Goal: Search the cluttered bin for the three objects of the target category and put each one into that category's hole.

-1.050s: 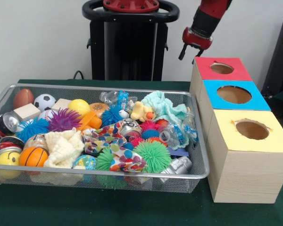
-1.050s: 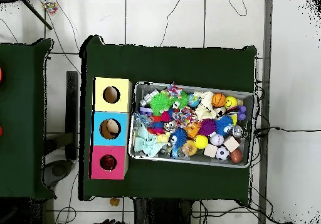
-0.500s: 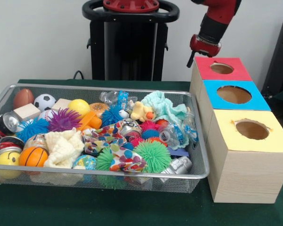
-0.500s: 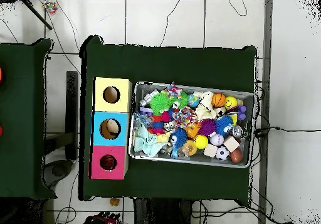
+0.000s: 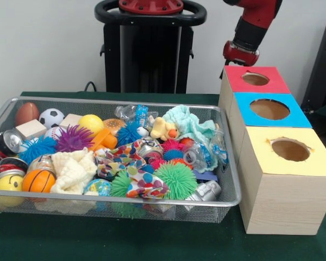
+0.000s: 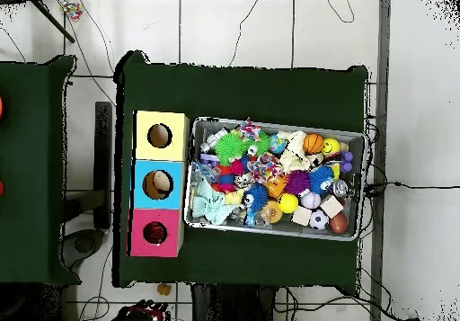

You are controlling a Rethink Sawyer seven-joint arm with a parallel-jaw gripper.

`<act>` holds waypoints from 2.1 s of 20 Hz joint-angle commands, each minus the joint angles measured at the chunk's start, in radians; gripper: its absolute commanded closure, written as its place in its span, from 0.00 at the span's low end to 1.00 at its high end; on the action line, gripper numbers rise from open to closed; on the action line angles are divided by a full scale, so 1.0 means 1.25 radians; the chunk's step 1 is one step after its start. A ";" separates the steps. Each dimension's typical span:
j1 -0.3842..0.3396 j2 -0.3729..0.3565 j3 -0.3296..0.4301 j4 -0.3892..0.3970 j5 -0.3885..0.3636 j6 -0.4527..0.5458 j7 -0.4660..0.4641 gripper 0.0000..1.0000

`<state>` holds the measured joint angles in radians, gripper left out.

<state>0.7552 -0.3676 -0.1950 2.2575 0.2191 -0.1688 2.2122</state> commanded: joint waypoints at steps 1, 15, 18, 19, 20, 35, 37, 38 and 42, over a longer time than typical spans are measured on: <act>-0.015 -0.010 0.036 -0.135 0.044 0.096 0.079 0.00; -0.042 0.006 0.035 -0.202 0.019 0.118 0.049 0.00; -0.042 0.007 0.028 -0.210 0.016 0.127 0.046 0.00; -0.045 0.008 0.026 -0.217 0.015 0.133 0.042 0.00; -0.048 0.008 0.026 -0.219 0.012 0.136 0.040 0.00; -0.120 -0.026 0.064 -0.200 -0.064 0.123 0.032 0.00; -0.139 -0.037 0.072 -0.184 -0.085 0.116 0.033 0.00; -0.148 -0.042 0.075 -0.179 -0.095 0.114 0.034 0.00; -0.167 -0.072 0.076 -0.168 -0.116 0.143 0.034 0.00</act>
<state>0.6122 -0.4075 -0.1674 2.1304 0.1003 -0.0699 2.2122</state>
